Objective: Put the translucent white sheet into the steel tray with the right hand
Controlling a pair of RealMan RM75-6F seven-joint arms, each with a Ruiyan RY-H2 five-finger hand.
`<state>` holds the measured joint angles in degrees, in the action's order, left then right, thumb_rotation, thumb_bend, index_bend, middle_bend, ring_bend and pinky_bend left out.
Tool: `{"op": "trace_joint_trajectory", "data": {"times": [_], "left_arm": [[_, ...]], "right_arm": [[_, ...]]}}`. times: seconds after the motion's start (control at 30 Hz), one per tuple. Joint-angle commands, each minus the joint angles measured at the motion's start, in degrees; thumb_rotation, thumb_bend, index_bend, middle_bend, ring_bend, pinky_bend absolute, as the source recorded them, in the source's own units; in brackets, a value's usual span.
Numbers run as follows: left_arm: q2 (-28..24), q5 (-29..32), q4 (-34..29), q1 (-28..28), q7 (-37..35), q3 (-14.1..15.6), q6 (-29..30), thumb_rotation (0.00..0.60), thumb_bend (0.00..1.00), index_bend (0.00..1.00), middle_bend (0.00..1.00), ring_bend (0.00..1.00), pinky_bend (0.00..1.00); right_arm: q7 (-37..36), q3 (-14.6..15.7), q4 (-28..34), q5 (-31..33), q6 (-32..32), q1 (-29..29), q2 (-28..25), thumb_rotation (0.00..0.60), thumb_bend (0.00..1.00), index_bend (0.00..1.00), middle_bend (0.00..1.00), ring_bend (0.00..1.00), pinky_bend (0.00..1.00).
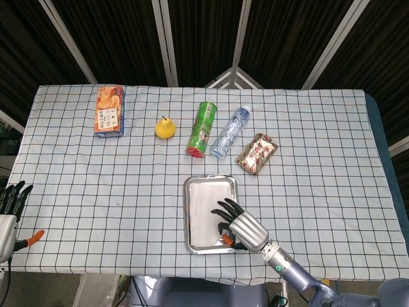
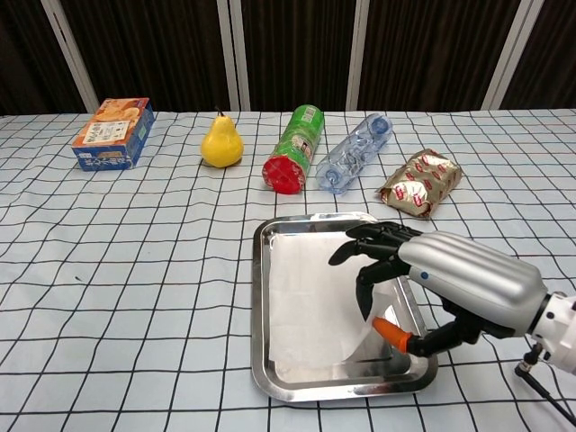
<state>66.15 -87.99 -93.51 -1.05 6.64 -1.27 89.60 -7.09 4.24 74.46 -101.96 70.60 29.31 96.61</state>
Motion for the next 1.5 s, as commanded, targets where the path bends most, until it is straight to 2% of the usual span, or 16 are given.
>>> {"op": "trace_joint_trajectory", "data": {"times": [0.03, 0.23, 0.3, 0.37, 0.5, 0.63, 0.73, 1.03, 1.17, 1.3, 1.5], "left_arm": [[0.0, 0.02, 0.01, -0.01, 0.02, 0.0, -0.03, 0.6, 0.07, 0.0, 0.0, 0.0, 0.0], [-0.03, 0.01, -0.03, -0.03, -0.02, 0.0, -0.08, 0.6, 0.06, 0.0, 0.0, 0.0, 0.0], [-0.05, 0.02, -0.04, -0.04, -0.05, 0.01, -0.1, 0.6, 0.06, 0.0, 0.0, 0.0, 0.0], [-0.04, 0.02, -0.04, -0.06, -0.07, -0.01, -0.11, 0.6, 0.07, 0.0, 0.0, 0.0, 0.0], [-0.1, -0.15, 0.05, -0.09, 0.06, 0.14, -0.23, 0.6, 0.06, 0.0, 0.0, 0.0, 0.0], [-0.16, -0.02, -0.1, -0.06, -0.23, 0.03, -0.15, 0.6, 0.07, 0.0, 0.0, 0.0, 0.0], [-0.19, -0.17, -0.11, -0.08, -0.19, 0.1, -0.15, 0.6, 0.07, 0.0, 0.0, 0.0, 0.0], [-0.28, -0.15, -0.26, -0.04, -0.45, 0.1, -0.09, 0.6, 0.06, 0.0, 0.0, 0.0, 0.0], [-0.38, -0.15, -0.28, -0.01, -0.84, 0.0, 0.07, 0.6, 0.06, 0.0, 0.0, 0.0, 0.0], [-0.48, -0.44, -0.28, 0.01, -0.95, -0.03, 0.34, 0.6, 0.06, 0.0, 0.0, 0.0, 0.0], [-0.56, -0.87, 0.01, 0.13, -0.57, 0.15, 0.65, 0.6, 0.06, 0.0, 0.0, 0.0, 0.0]], "right_arm": [[0.11, -0.07, -0.04, 0.05, -0.03, 0.11, -0.06, 0.6, 0.58, 0.68, 0.2, 0.0, 0.0], [1.06, -0.25, -0.19, 0.47, -0.22, 0.29, -0.31, 0.6, 0.58, 0.68, 0.2, 0.0, 0.0], [1.59, -0.28, -0.12, 0.67, -0.23, 0.23, -0.41, 0.6, 0.54, 0.65, 0.2, 0.0, 0.0], [2.39, -0.28, 0.01, 0.75, -0.06, 0.09, -0.55, 0.6, 0.48, 0.58, 0.2, 0.0, 0.0], [4.03, -0.5, 0.08, 0.89, 0.96, -0.45, -0.7, 0.6, 0.34, 0.31, 0.18, 0.0, 0.0], [5.48, -0.78, 1.0, 1.27, 1.58, -0.88, -1.09, 0.6, 0.32, 0.18, 0.13, 0.0, 0.0], [6.61, -0.89, 1.39, 1.49, 1.78, -1.12, -1.21, 0.6, 0.31, 0.14, 0.11, 0.0, 0.0], [10.22, -1.62, 3.47, 3.29, 2.73, -2.53, -2.76, 0.6, 0.31, 0.12, 0.1, 0.0, 0.0], [13.44, -2.89, 6.36, 4.02, 5.63, -3.96, -6.07, 0.6, 0.31, 0.12, 0.1, 0.0, 0.0], [17.81, -3.46, 12.65, 5.12, 9.77, -6.89, -12.01, 0.6, 0.31, 0.12, 0.09, 0.0, 0.0], [22.72, -2.22, 23.26, 10.26, 15.56, -13.9, -22.34, 0.6, 0.31, 0.01, 0.01, 0.0, 0.0]]}}
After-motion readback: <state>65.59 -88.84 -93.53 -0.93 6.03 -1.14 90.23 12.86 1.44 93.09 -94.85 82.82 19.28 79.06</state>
